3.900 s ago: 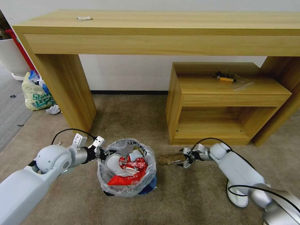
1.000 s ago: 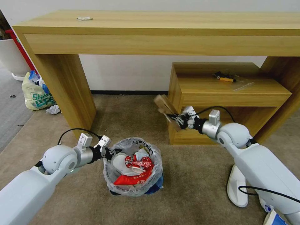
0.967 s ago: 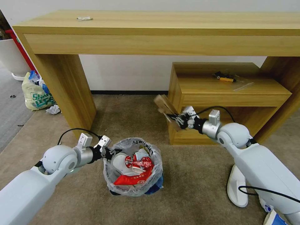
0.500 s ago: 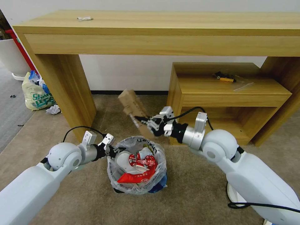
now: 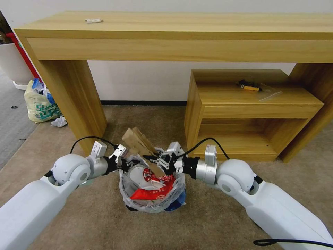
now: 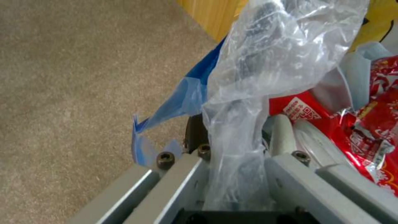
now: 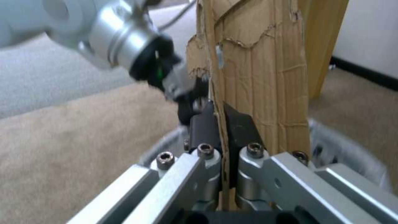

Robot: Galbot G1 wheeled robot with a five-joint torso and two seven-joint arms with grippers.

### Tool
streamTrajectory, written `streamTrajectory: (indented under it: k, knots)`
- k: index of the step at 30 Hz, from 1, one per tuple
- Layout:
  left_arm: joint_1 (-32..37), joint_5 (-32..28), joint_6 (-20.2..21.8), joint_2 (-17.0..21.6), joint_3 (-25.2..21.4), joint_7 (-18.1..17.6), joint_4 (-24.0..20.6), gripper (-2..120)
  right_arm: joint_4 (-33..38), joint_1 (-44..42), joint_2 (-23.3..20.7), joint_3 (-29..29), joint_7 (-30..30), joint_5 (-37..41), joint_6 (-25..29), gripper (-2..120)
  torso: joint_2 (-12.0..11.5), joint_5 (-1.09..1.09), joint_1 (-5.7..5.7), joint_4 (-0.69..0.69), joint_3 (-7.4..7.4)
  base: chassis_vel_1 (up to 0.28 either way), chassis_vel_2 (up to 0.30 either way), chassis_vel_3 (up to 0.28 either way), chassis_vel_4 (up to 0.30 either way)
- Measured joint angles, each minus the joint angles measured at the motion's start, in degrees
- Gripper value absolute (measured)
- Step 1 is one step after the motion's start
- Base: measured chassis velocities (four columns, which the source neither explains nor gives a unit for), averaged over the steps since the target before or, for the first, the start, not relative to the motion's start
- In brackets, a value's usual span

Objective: Pick up the trash bin and place the garbage on the floor into it.

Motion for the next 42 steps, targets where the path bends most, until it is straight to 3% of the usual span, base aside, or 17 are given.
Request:
streamTrajectory:
  k: [20, 36, 39, 41, 42]
  knots:
    - [0.5, -1.4, 0.0, 1.5, -1.2, 0.3, -1.0, 0, -3.7, -1.1, 1.3, -3.8, 0.5, -6.1, 1.9, 2, 0.0, 0.0, 0.0, 0.0, 0.0, 0.0, 0.0, 0.0, 0.0]
    - [1.9, -0.8, 0.0, 2.0, -2.6, 0.4, -0.5, 0, 1.6, -2.9, -0.3, -0.1, 4.2, -5.6, 1.8, 56, 0.0, 0.0, 0.0, -0.01, 0.0, 0.0, 0.0, 0.0, 0.0]
    - [3.4, -0.7, 0.0, 2.2, -3.7, 0.1, -1.2, 0, 3.7, -3.0, -0.5, 1.9, 7.6, -4.1, 1.8, 73, 0.0, -0.01, 0.0, 0.0, 0.0, 0.0, 0.0, 0.0, 0.0]
    - [4.2, -0.8, 0.0, 2.2, -4.3, -0.4, -1.7, 0, 3.9, -3.4, -0.5, 2.7, 8.8, -4.0, 1.8, 75, 0.0, -0.01, 0.0, 0.0, 0.0, 0.0, 0.0, 0.0, 0.0]
    - [5.1, -0.8, 0.0, 2.3, -4.7, -0.8, -2.1, 0, 4.0, -4.0, -0.5, 3.5, 10.1, -4.0, 1.8, 82, 0.0, 0.0, 0.0, 0.0, 0.0, 0.0, 0.0, 0.0, 0.0]
